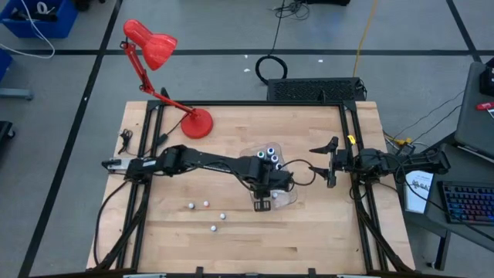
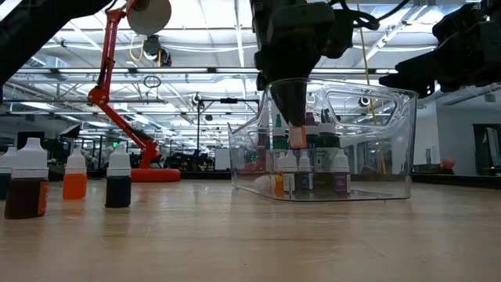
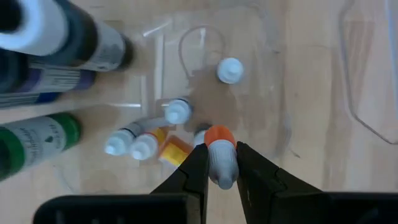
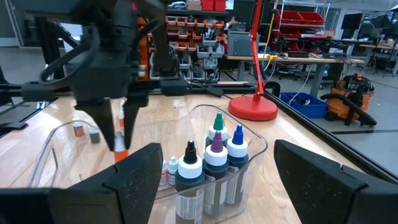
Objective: Pick & Place food coloring
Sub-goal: Put the orange food coloring bottle into the transparent container
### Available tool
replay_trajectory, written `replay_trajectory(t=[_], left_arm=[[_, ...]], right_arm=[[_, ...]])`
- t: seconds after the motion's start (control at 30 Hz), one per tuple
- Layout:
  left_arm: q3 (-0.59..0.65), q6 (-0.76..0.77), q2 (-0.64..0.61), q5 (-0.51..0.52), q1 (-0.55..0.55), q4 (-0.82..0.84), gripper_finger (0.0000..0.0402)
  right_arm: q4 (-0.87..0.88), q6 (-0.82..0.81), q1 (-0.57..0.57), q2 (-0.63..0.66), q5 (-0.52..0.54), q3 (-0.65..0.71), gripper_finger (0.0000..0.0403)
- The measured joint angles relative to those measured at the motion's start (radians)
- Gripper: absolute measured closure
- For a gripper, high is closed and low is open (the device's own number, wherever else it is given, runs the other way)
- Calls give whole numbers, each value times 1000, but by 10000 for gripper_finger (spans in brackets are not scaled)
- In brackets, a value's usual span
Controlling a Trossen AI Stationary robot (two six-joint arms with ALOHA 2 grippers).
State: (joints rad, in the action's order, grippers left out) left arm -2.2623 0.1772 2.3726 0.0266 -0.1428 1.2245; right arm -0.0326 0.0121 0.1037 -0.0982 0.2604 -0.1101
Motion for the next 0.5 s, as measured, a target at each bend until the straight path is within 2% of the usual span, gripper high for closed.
replay_trajectory(t=[0.17, 0.37, 0.5], left_arm=[[0, 0, -2, -4, 4, -1, 341], [16, 0, -2, -71, 2, -3, 341], [39, 13, -2, -66, 3, 7, 341]], right_arm=[[0, 0, 0, 0, 0, 0, 108], [0, 0, 0, 0, 0, 0, 108], [0, 0, 0, 0, 0, 0, 108]])
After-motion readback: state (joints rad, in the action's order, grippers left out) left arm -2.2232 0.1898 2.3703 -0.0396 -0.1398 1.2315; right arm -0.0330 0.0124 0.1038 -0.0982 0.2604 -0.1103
